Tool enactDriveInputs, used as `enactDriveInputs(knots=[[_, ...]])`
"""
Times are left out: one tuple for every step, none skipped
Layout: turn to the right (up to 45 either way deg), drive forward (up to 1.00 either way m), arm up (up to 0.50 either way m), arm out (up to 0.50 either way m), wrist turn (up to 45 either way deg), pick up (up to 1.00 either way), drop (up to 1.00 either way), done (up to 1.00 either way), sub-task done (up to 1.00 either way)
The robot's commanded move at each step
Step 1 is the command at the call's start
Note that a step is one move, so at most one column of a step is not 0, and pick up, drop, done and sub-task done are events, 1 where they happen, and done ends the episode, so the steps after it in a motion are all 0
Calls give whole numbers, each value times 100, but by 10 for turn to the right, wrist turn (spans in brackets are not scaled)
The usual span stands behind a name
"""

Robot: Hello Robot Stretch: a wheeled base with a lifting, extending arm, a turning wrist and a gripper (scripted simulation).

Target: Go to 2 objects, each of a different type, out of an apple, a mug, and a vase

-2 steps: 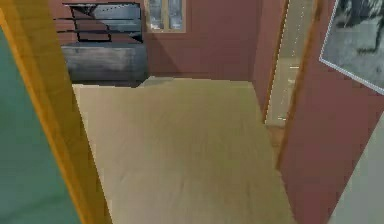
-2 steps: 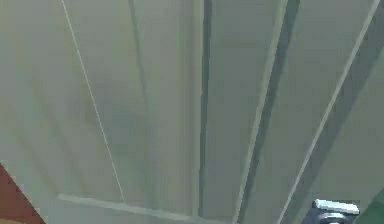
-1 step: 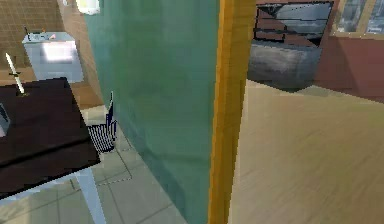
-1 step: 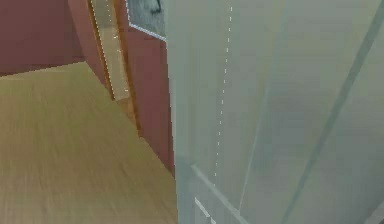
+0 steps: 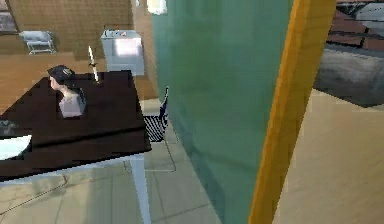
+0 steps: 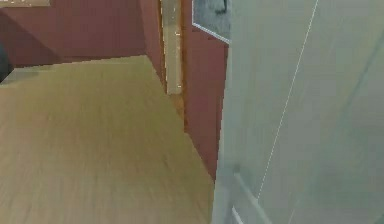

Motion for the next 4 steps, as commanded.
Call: enactDriveInputs(knots=[[0, 15, 0, 0, 0, 0, 0, 0, 0], [-450, 0, 0, 0, 0, 0, 0, 0, 0], [-60, 0, 0, 0, 0, 0, 0, 0, 0], [0, 35, 0, 0, 0, 0, 0, 0, 0]])
